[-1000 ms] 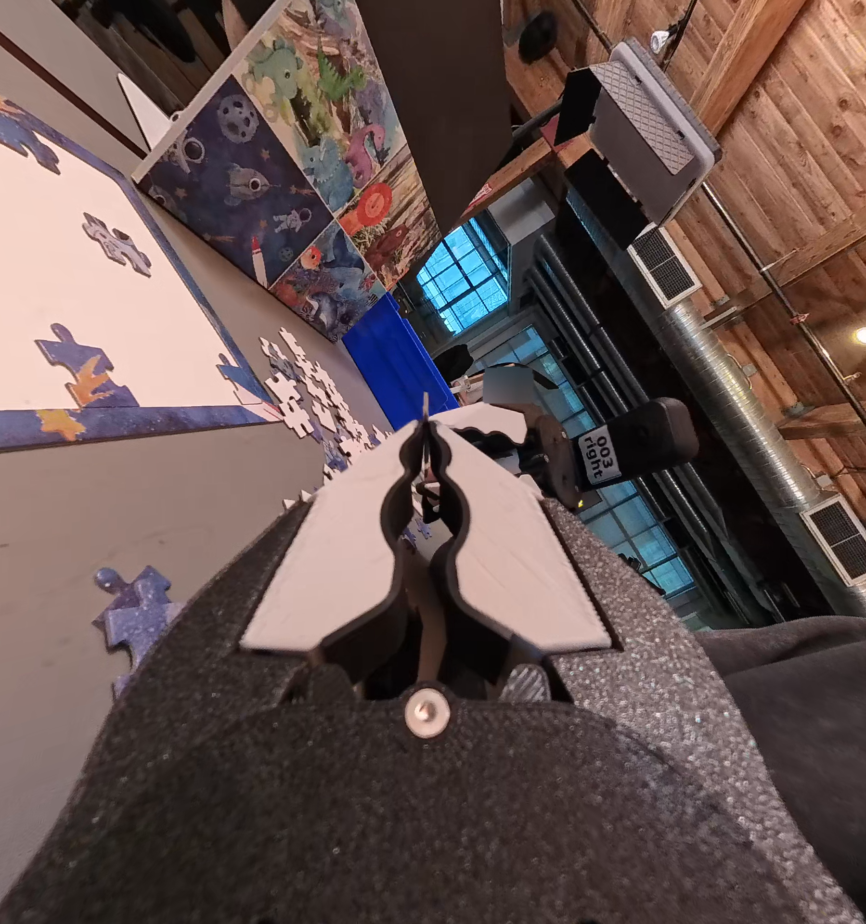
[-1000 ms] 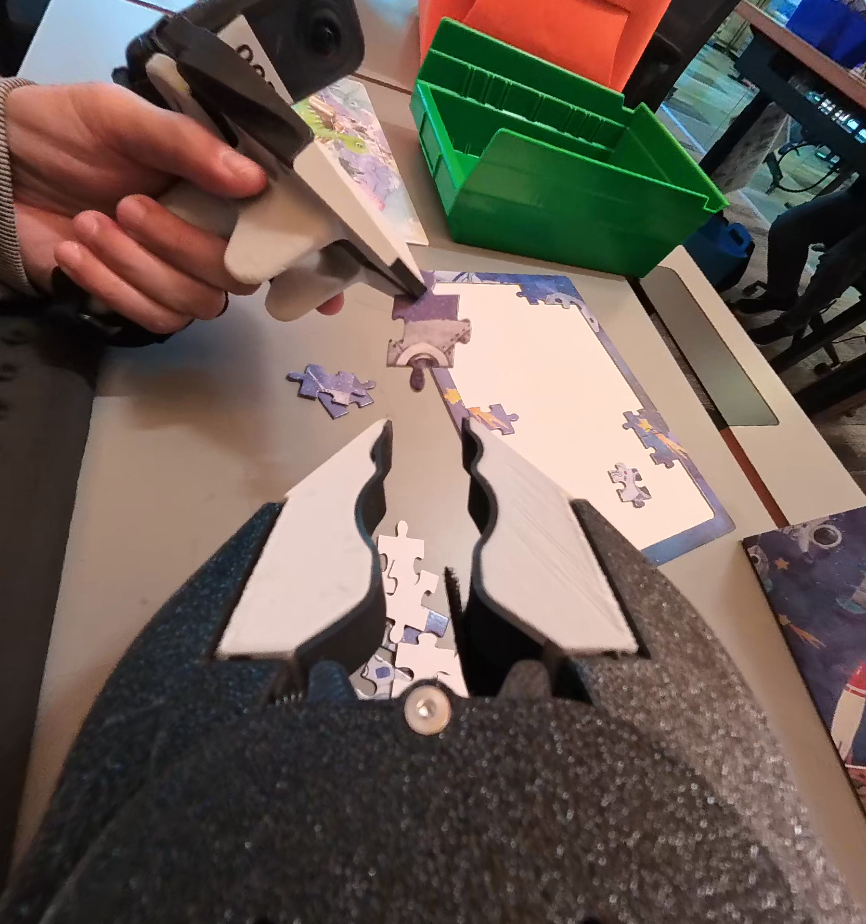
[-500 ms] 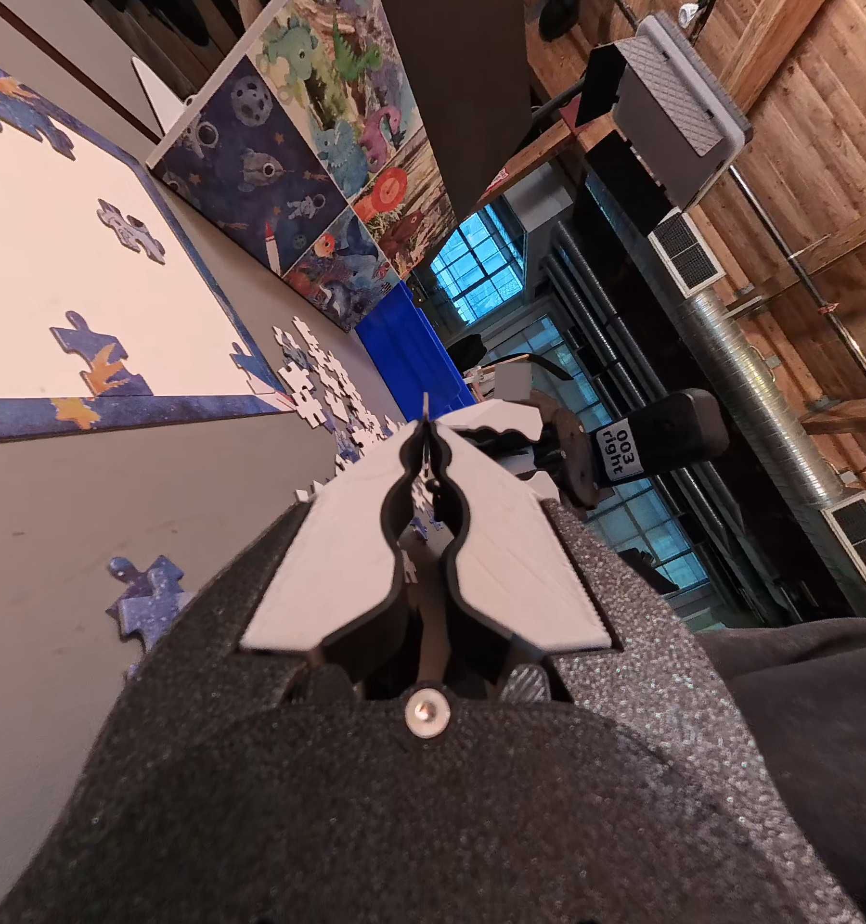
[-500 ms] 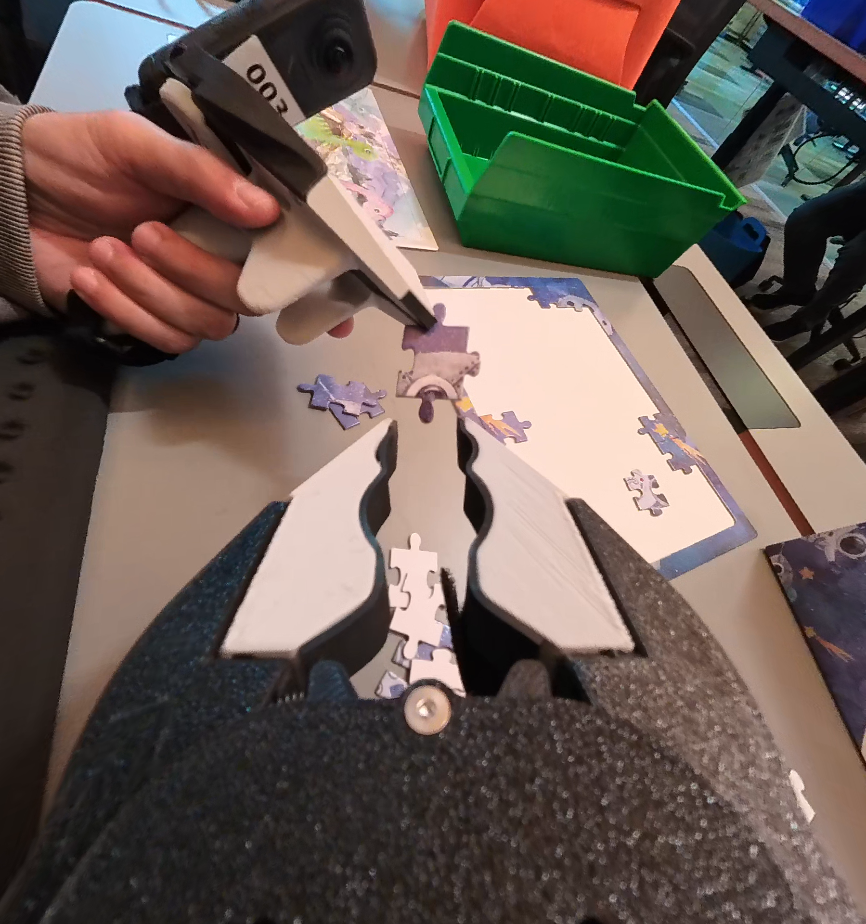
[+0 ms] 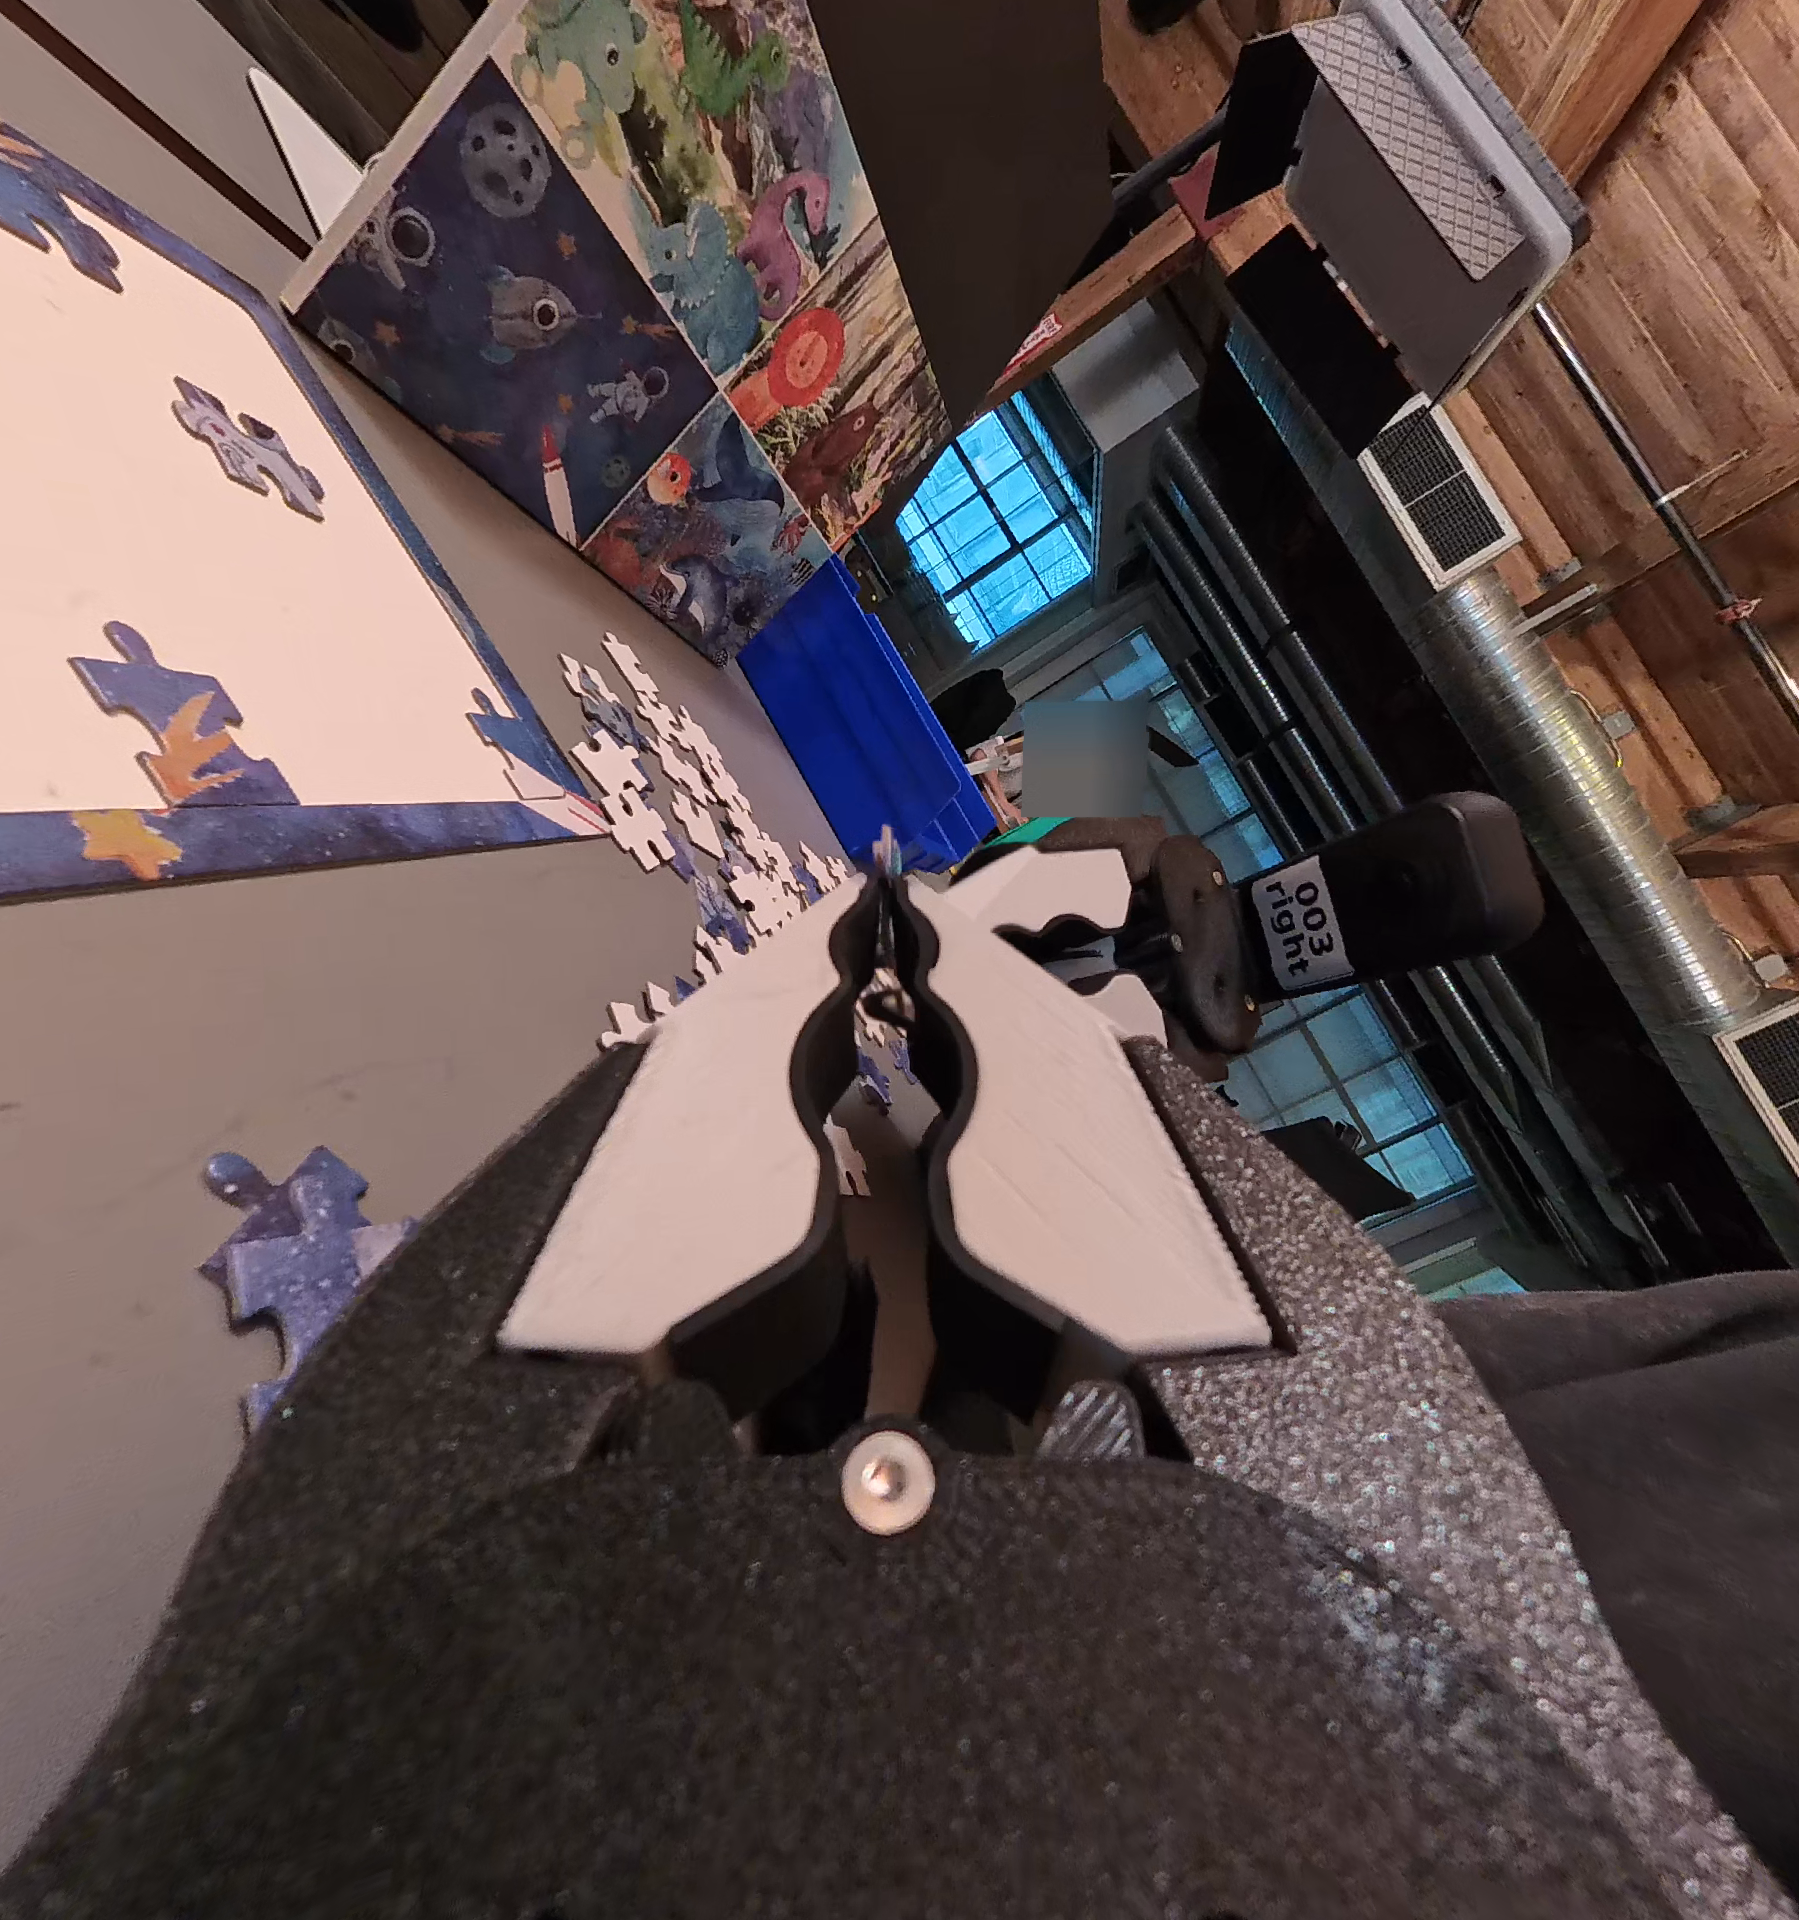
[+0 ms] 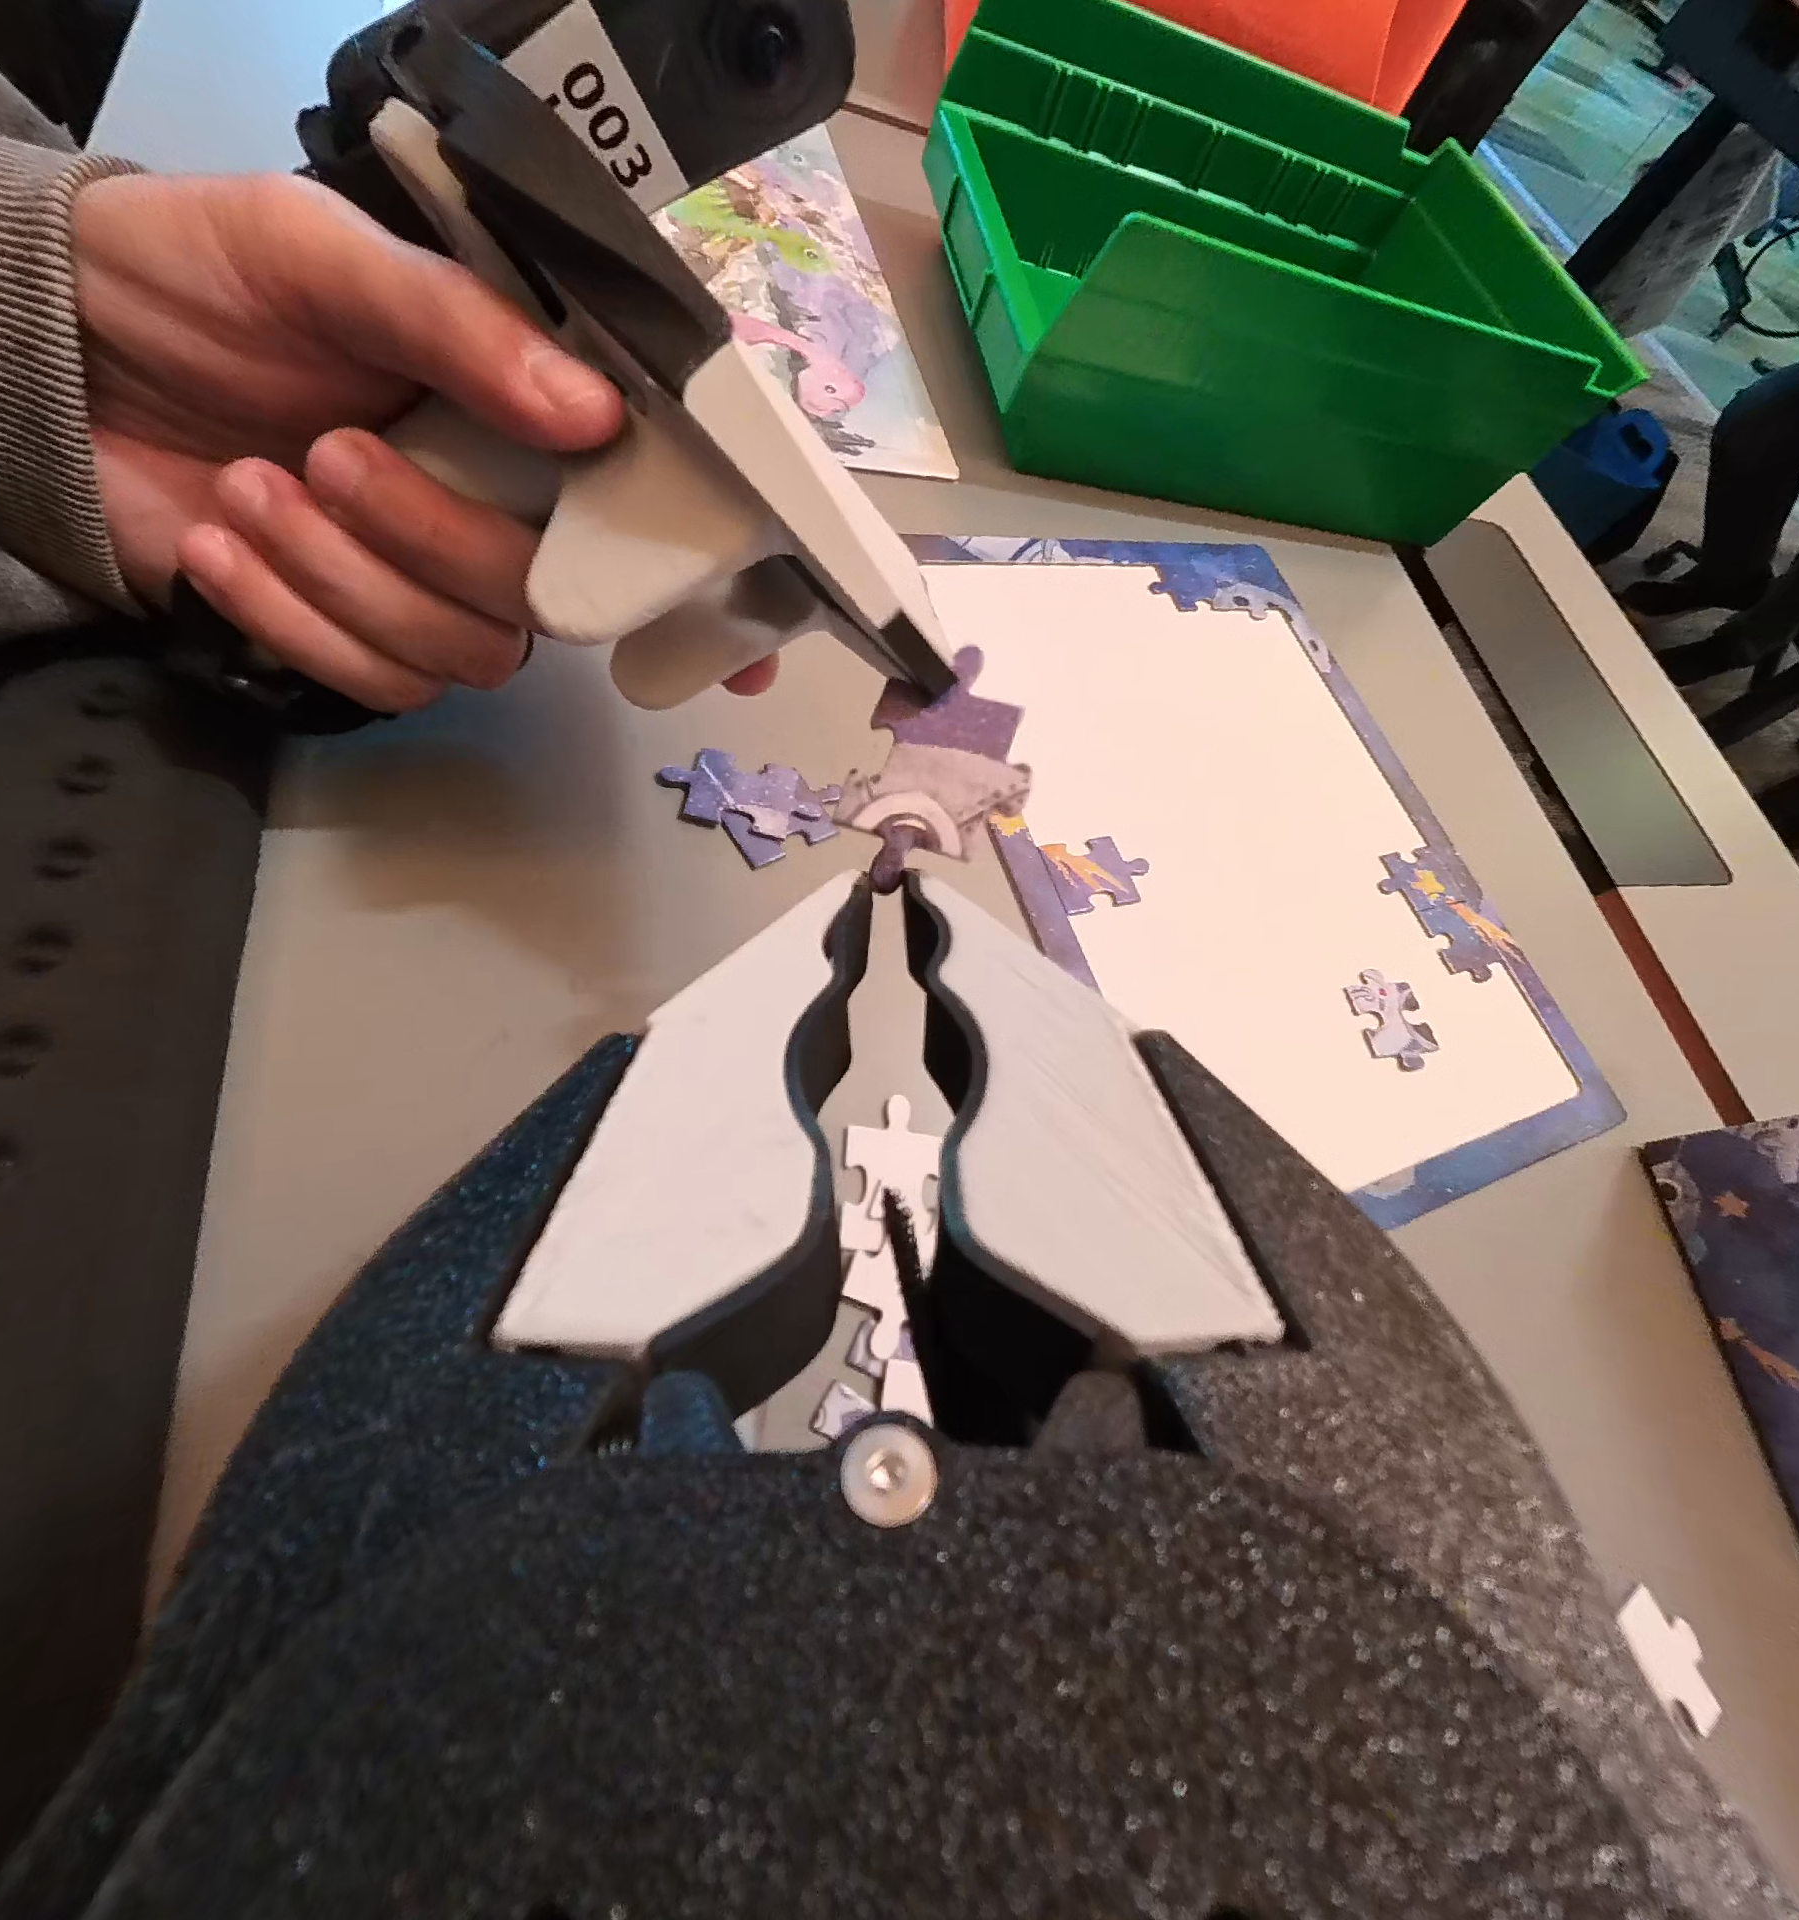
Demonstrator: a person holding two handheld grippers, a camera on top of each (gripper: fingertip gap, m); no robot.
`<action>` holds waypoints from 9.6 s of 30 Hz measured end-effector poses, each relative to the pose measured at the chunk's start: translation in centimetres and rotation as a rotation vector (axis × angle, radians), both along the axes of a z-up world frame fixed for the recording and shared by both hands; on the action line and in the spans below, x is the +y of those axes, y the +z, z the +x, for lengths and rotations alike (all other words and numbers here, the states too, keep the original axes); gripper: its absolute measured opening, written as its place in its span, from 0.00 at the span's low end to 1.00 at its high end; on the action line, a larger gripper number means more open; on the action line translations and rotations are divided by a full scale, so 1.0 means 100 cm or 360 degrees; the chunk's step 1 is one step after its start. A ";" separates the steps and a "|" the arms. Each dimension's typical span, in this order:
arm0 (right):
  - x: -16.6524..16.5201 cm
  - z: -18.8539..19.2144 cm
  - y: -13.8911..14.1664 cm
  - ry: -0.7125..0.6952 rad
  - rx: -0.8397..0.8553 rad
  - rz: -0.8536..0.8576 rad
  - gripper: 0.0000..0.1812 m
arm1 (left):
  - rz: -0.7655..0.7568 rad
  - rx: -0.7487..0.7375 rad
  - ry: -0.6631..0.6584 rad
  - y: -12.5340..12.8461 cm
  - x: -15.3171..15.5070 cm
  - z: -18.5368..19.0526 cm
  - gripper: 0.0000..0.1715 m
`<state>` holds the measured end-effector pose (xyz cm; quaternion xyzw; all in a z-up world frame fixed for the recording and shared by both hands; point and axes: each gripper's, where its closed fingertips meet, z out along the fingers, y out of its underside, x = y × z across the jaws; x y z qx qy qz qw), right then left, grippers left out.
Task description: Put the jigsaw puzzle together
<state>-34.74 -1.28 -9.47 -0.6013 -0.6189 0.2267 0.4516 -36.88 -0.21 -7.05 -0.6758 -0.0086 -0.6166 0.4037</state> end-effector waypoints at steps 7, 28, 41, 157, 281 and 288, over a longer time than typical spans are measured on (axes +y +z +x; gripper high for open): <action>-0.013 -0.006 -0.009 0.0080 -0.0058 -0.0030 0.03 | 0.0014 0.0015 -0.0023 0.001 -0.002 0.003 0.01; 0.030 0.023 0.019 -0.0216 0.0241 -0.0235 0.11 | -0.0272 0.1322 0.0058 -0.031 0.136 -0.080 0.01; 0.033 0.034 0.013 -0.0224 0.0176 -0.0174 0.10 | -0.0664 0.1505 -0.0287 -0.082 0.182 -0.093 0.01; 0.043 0.131 -0.074 -0.0212 -0.0564 -0.0452 0.18 | 0.0218 0.1472 -0.0096 -0.068 0.033 0.043 0.12; 0.057 0.098 -0.083 -0.0344 -0.0579 -0.0483 0.00 | -0.0122 0.1032 -0.0218 -0.068 0.026 0.047 0.13; 0.058 0.098 -0.077 -0.0383 -0.0494 -0.0596 0.14 | -0.0127 0.1041 -0.0211 -0.069 0.026 0.046 0.13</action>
